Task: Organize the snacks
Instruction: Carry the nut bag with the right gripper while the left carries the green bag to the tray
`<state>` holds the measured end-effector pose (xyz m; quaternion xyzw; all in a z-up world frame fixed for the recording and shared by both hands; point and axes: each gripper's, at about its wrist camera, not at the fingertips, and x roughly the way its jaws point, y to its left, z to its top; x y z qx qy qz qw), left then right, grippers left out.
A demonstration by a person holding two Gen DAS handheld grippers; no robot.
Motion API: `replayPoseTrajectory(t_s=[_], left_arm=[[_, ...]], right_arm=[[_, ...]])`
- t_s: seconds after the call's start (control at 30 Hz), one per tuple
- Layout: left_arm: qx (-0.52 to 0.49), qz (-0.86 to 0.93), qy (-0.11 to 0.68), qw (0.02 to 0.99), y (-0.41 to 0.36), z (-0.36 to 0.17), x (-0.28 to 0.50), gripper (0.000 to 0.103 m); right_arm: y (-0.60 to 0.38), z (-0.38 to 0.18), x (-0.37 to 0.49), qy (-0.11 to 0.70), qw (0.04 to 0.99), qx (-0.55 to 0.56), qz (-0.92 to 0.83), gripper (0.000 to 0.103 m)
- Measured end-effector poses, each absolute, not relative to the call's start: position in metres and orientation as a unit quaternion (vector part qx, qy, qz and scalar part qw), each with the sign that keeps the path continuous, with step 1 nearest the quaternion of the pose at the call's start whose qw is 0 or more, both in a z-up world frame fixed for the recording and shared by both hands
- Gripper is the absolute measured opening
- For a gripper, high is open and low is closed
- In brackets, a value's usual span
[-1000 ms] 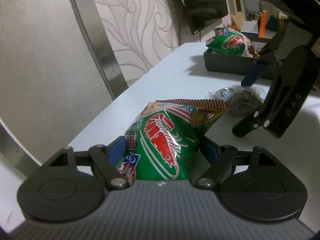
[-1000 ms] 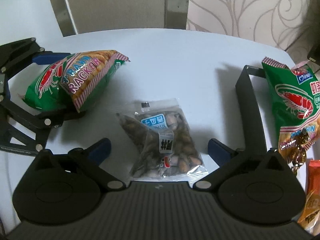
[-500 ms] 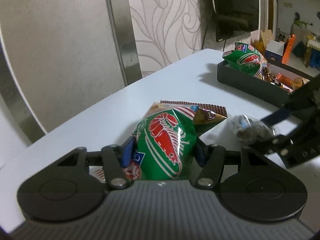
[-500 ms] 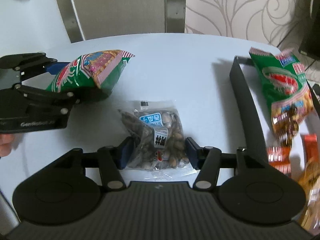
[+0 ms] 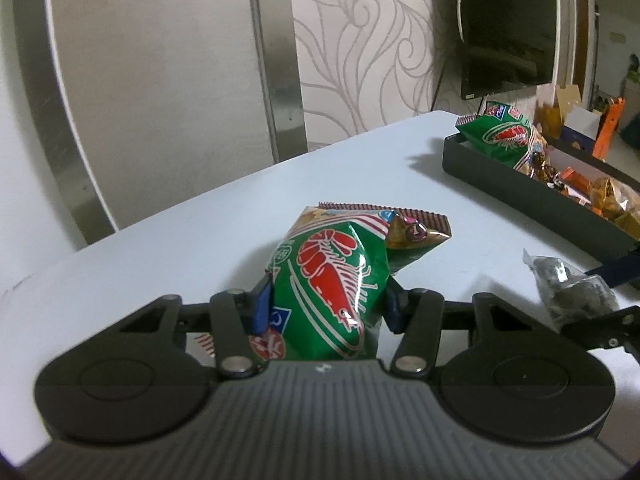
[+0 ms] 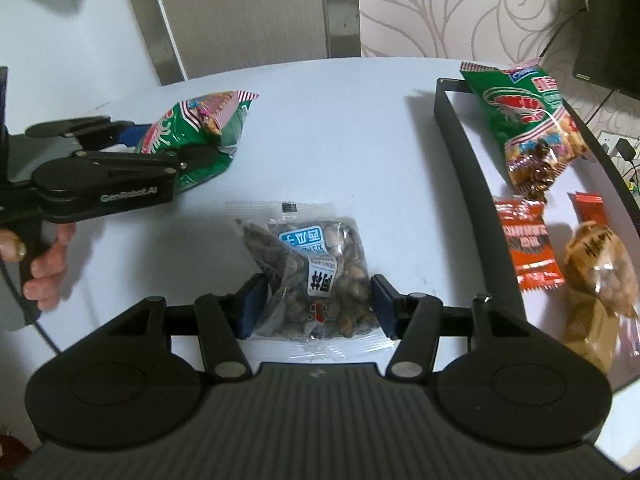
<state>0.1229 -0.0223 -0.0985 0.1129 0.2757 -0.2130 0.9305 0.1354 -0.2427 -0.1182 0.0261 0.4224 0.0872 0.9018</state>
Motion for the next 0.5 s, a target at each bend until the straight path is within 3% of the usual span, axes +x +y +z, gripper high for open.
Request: replayPoseTrajectory(t_s=[0.5], left_arm=[[0.089,-0.197,0.266,0.939,-0.027,-0.08,0.086,0.055]], right_arm=[[-0.246,-0.09,0.087,0.392,0.911,0.034,0.122,0.062]])
